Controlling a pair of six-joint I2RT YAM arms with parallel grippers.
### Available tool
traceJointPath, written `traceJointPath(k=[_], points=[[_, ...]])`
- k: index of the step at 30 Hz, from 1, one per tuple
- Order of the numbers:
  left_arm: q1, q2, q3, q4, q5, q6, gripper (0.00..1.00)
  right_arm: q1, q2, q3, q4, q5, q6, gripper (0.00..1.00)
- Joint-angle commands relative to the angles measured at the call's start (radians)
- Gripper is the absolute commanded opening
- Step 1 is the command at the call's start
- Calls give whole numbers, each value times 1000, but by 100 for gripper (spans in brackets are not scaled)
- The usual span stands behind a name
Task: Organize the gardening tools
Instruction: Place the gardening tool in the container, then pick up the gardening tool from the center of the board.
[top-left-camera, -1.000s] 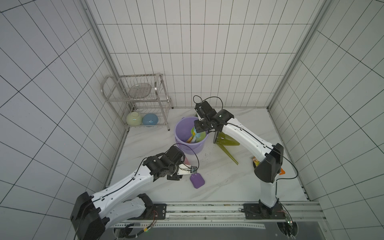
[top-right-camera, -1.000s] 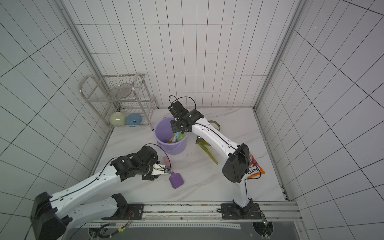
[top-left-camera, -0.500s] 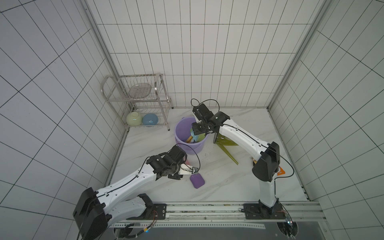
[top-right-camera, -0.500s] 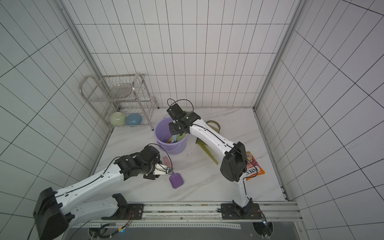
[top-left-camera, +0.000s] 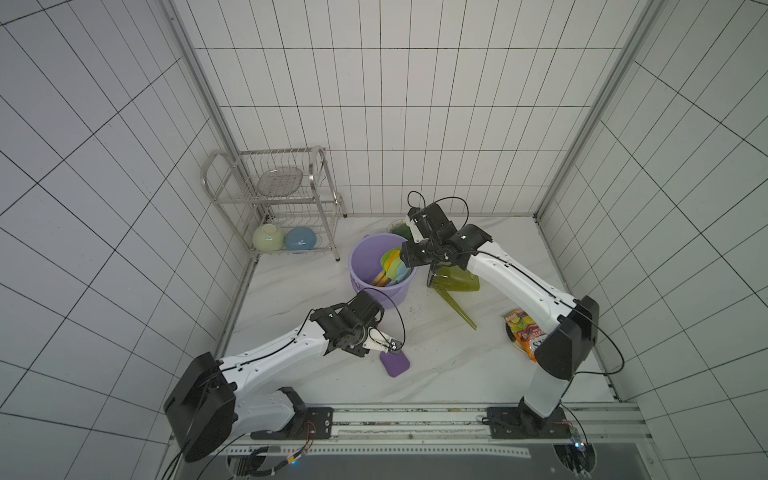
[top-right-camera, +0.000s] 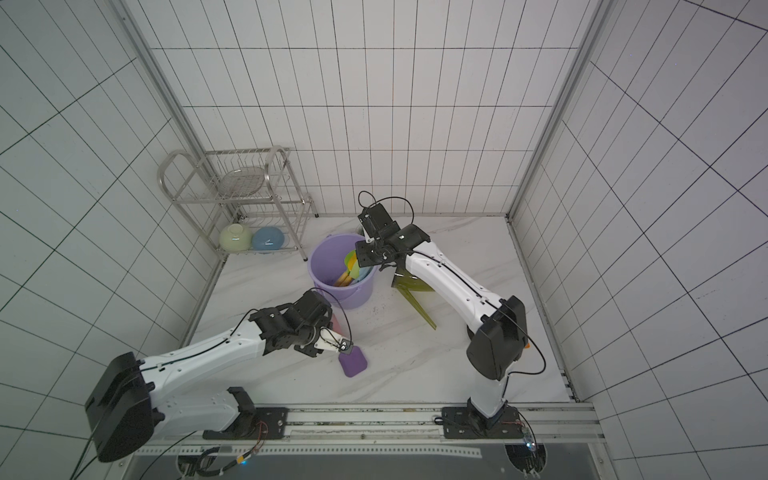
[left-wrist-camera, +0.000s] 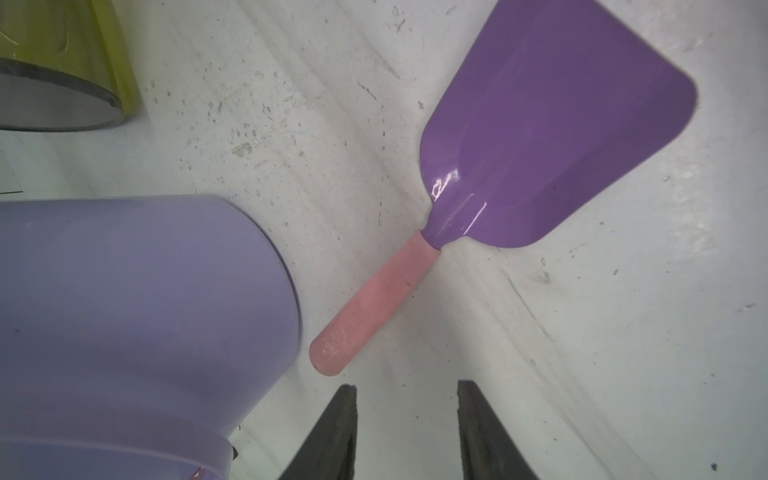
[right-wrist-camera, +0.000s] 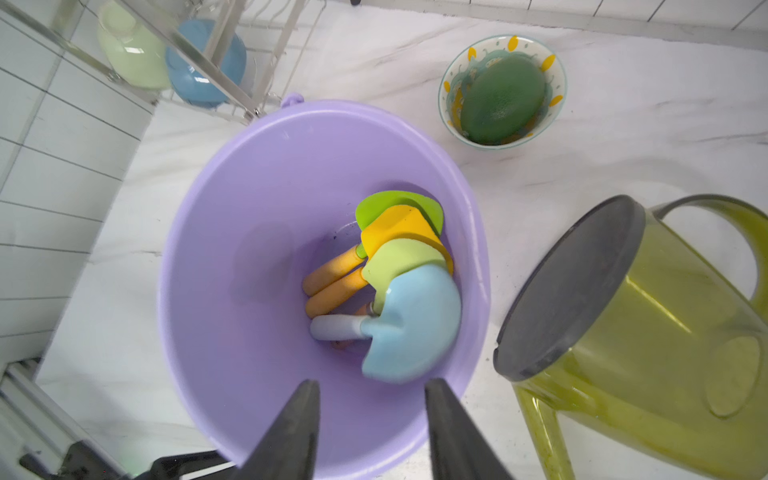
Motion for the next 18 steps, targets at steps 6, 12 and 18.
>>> traceJointPath(k=[6, 12, 18], points=[[-6, 64, 3, 83, -30, 168, 42, -33, -252, -203, 71, -131, 12, 63], [-6, 126, -18, 162, -53, 249, 42, -36, -404, -367, 112, -167, 18, 67], [-11, 174, -22, 220, -49, 285, 42, -37, -516, -497, 149, -193, 33, 70]])
